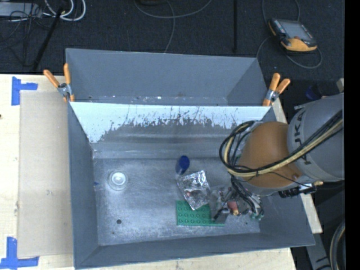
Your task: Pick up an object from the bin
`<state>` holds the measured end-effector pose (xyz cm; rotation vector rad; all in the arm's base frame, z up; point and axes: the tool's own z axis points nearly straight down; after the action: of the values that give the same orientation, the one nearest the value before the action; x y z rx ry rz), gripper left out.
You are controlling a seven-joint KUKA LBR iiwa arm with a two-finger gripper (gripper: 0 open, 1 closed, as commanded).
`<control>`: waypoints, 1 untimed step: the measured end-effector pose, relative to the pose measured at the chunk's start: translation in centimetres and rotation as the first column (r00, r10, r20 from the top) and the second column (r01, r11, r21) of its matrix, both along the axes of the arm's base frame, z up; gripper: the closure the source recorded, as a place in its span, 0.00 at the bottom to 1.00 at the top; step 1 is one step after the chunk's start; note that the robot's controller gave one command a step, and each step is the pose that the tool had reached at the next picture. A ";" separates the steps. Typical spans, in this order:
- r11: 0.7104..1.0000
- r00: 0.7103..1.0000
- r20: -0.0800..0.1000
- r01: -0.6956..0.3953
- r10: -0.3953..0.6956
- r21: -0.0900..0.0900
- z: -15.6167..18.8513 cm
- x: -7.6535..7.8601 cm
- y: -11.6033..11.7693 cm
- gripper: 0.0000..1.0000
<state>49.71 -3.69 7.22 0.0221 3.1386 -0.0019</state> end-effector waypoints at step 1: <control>1.000 1.000 -0.003 -0.002 0.002 0.001 -0.2 -0.1 0.1 0.00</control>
Offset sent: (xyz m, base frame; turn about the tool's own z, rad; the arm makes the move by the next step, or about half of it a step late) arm 0.0000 0.0000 0.0000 0.0000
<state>49.59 -3.59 6.98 0.0192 3.1417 0.0000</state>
